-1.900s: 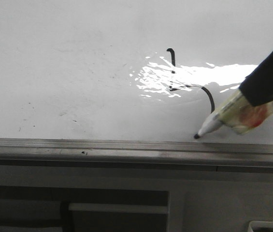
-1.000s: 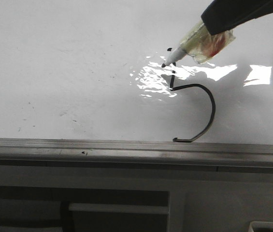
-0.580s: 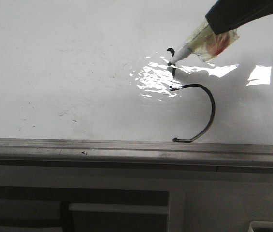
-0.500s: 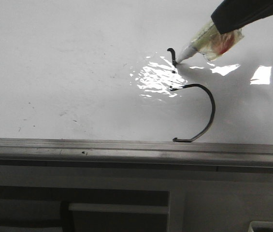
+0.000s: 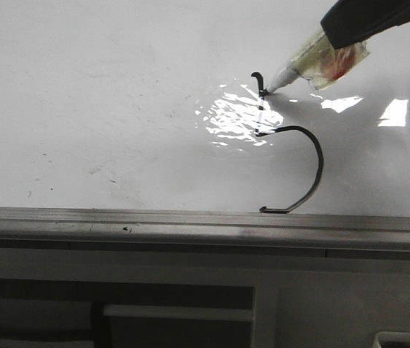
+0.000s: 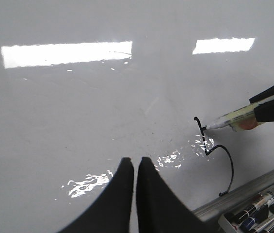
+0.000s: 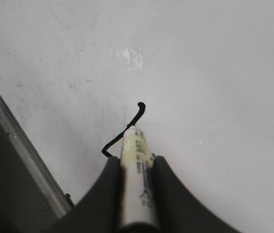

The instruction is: Write number 5 on whiteboard

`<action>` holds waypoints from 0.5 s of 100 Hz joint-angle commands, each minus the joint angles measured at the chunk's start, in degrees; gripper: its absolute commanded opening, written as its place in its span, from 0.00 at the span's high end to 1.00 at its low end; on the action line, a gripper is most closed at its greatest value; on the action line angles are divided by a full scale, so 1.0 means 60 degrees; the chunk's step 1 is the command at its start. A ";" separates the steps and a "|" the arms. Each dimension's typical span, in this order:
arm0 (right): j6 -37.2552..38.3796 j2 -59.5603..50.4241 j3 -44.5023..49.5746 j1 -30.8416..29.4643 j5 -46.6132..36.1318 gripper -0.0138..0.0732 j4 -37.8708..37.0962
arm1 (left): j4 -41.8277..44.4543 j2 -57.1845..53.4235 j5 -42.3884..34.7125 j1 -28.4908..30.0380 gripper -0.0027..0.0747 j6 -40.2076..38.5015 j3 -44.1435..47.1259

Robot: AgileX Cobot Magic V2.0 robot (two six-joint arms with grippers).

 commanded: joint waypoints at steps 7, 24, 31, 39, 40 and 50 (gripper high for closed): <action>-0.0041 -0.0088 -0.0239 -0.0315 -0.0371 0.91 -0.0130 | -0.0168 0.0028 -0.0623 0.0013 0.99 -0.0054 -0.0262; -0.0041 -0.0187 -0.0239 -0.0828 0.0187 0.91 -0.0130 | -0.0168 0.0028 -0.0623 0.0013 0.99 -0.0054 -0.0262; -0.0041 -0.0327 -0.0239 -0.1058 0.0455 0.91 -0.0146 | -0.0168 0.0028 -0.0623 0.0013 0.99 -0.0054 -0.0262; -0.0041 -0.0573 -0.0239 -0.1318 0.0618 0.91 -0.0146 | -0.0168 0.0028 -0.0623 0.0013 0.99 -0.0054 -0.0262; -0.0041 -0.0594 -0.0239 -0.1341 0.0652 0.91 -0.0146 | -0.0168 0.0028 -0.0623 0.0013 0.99 -0.0054 -0.0262; -0.0041 -0.0851 -0.0239 -0.1517 0.0853 0.91 -0.0146 | -0.0168 0.0028 -0.0623 0.0013 0.99 -0.0054 -0.0262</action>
